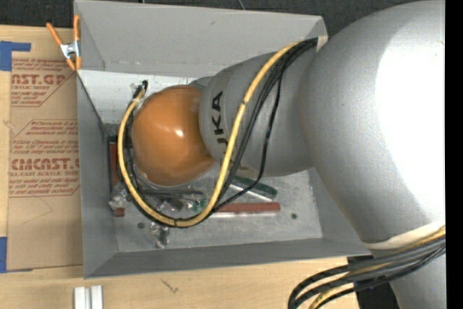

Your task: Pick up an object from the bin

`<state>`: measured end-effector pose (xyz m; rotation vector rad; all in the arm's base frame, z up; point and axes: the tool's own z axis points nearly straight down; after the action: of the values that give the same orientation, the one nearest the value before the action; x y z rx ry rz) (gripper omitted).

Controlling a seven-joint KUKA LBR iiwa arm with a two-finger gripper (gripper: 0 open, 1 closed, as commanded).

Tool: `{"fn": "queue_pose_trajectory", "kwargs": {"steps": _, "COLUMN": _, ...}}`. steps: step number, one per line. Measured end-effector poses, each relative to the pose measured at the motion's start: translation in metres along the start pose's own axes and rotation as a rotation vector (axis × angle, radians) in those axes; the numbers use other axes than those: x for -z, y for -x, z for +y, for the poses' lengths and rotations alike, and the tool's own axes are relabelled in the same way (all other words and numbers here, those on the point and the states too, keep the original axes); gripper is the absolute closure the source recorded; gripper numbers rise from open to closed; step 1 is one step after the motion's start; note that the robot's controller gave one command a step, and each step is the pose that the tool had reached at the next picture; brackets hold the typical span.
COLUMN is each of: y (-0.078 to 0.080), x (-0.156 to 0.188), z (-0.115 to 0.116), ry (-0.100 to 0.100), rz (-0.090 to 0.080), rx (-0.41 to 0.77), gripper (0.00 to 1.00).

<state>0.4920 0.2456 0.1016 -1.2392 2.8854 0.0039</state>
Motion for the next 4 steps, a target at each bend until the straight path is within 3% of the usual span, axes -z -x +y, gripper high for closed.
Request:
{"fn": "queue_pose_trajectory", "kwargs": {"steps": 2, "y": 0.019, "x": 0.028, "z": -0.021, "ry": -0.002, "rz": 0.0, "rx": -0.051, "gripper": 0.0}}
{"fn": "queue_pose_trajectory", "kwargs": {"steps": 3, "y": 0.059, "x": -0.014, "z": -0.053, "ry": -0.006, "rz": -0.019, "rx": 0.152, "gripper": 1.0}}
{"fn": "queue_pose_trajectory", "kwargs": {"steps": 4, "y": 0.054, "x": -0.018, "z": -0.054, "ry": -0.003, "rz": -0.004, "rx": 0.151, "gripper": 0.0}}
